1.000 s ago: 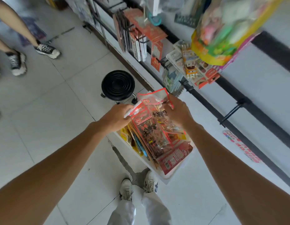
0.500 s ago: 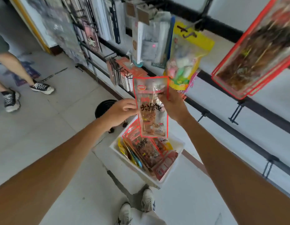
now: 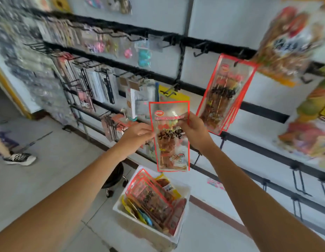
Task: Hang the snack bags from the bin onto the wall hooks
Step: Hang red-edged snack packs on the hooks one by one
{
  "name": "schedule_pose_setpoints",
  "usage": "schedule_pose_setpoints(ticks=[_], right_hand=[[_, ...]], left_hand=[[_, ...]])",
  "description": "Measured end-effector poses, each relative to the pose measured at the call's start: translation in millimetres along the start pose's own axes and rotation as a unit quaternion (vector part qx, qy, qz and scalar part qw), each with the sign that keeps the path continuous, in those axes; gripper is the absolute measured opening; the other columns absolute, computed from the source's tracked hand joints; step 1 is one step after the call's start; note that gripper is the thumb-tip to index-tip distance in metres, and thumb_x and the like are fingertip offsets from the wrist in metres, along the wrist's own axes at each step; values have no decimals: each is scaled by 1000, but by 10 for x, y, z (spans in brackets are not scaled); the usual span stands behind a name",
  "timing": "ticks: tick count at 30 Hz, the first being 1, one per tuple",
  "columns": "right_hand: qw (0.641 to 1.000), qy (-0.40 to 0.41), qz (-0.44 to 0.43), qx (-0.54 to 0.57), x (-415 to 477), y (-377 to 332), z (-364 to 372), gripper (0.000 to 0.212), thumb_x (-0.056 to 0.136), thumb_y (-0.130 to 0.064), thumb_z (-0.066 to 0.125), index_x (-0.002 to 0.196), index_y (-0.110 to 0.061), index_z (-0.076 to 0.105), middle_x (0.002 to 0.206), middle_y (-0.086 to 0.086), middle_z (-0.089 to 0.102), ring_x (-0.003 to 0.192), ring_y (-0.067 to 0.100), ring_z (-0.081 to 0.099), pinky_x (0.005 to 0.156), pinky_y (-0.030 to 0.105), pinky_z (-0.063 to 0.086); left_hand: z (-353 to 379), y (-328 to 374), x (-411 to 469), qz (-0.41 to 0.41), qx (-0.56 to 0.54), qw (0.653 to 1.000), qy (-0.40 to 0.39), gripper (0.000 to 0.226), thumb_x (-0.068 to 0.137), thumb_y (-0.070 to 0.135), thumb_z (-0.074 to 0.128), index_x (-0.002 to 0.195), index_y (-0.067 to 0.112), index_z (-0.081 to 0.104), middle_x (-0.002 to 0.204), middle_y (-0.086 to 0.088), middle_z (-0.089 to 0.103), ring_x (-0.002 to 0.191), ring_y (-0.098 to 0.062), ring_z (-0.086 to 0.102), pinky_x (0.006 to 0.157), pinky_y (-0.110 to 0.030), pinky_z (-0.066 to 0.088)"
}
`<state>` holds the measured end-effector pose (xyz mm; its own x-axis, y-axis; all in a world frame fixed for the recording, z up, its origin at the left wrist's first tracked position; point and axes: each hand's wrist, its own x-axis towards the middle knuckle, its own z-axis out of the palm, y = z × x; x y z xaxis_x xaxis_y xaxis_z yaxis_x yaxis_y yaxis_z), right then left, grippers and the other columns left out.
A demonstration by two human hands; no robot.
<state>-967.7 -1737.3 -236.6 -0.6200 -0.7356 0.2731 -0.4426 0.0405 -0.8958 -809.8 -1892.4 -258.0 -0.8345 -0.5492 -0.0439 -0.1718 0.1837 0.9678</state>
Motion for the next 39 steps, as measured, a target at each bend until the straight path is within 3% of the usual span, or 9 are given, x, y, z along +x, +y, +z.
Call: schedule_pose_setpoints(ticks=[6,11,16,21,24,27,29,32,39], right_hand=[[998,49,-15,-30,-124,-496,-518,7,97,-6,52,99,-2,57,86,1,71,85,11,68,88,35,53],[995,83,-27,-55,-257,-775,-896,14,98,-10,52,106,-2,59,86,-6,72,86,4,68,84,23,50],[991,112,-47,-51,-403,-899,-1212,19,97,-7,52,100,-24,60,89,-3,71,87,10,67,84,25,52],[992,118,-33,-36,-586,-981,-1463,34,96,-12,54,84,-44,62,93,5,71,85,19,66,74,36,52],[992,125,-18,-12,-728,-984,-1628,26,94,-8,56,83,-31,61,86,2,73,76,13,67,68,34,53],[989,144,-17,2,-868,-993,-1791,3,95,-11,59,93,-12,56,76,-2,73,68,12,66,65,38,55],[986,163,-28,1,-940,-1013,-1889,15,93,-19,63,100,-8,56,79,6,72,69,22,68,68,43,56],[981,188,-49,-6,-1012,-1058,-2012,24,91,-24,66,105,-8,56,83,14,71,70,28,71,67,44,57],[963,252,-79,-54,-1070,-1132,-2160,26,87,-31,71,107,-19,59,87,2,70,70,15,70,62,38,60]], left_hand=[[230,579,36,51,-9,998,-40,32,89,26,70,120,23,61,107,6,72,99,-5,68,76,-18,50],[521,1090,46,86,-82,991,-59,54,77,35,79,125,26,58,117,5,69,111,-14,65,90,-34,51],[846,1464,3,101,-91,988,-78,18,87,19,72,104,23,70,107,-1,74,106,-19,68,99,-43,51],[1078,1683,-83,124,-64,988,-65,10,86,19,72,95,24,71,99,1,75,100,-18,69,100,-42,50],[1227,1751,-158,126,-49,988,-71,10,86,19,72,94,25,72,93,8,76,94,-10,69,91,-33,50],[1384,1797,-220,127,-40,988,-82,14,85,18,74,99,22,73,97,4,76,97,-14,70,98,-39,50],[1483,1835,-271,130,-33,987,-88,16,85,18,74,100,20,73,98,2,76,98,-15,70,101,-42,49],[1620,1900,-328,135,-33,986,-88,12,85,16,74,95,23,74,97,3,76,99,-15,69,102,-40,48],[1860,2029,-378,145,-24,983,-111,14,85,17,74,96,26,73,97,7,76,96,-8,69,91,-28,49]])
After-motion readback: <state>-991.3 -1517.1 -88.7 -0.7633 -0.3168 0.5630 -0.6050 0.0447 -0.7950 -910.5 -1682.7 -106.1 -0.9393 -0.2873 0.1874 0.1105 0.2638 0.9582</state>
